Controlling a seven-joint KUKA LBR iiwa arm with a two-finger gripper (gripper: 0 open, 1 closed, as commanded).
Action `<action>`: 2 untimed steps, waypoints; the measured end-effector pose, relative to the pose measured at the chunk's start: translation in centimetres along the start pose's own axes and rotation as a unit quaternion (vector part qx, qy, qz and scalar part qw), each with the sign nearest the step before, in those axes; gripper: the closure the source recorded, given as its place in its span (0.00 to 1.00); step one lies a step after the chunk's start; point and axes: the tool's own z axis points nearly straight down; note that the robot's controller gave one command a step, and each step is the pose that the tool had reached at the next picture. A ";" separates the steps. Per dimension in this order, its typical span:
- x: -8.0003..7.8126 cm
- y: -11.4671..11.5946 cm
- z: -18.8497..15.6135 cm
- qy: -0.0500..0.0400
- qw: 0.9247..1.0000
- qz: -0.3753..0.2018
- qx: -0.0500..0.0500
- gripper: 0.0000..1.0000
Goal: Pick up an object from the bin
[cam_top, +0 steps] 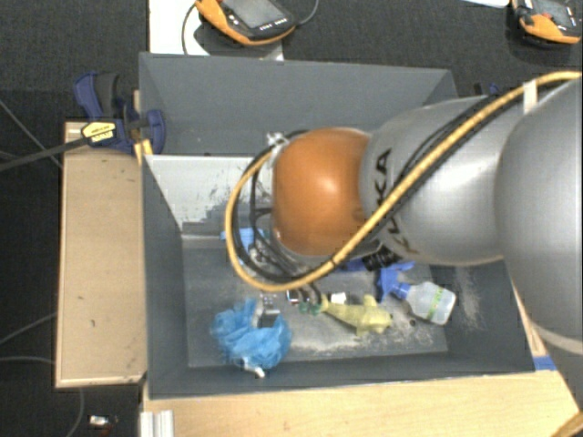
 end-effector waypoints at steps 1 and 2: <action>-0.2 -0.1 -0.4 -0.004 1.000 0.003 -0.001 0.00; 1.3 -3.1 3.2 -0.007 0.997 -0.079 -0.002 0.00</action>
Offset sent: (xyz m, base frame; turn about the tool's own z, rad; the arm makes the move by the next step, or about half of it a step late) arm -0.0251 -0.0545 -0.0596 -0.2509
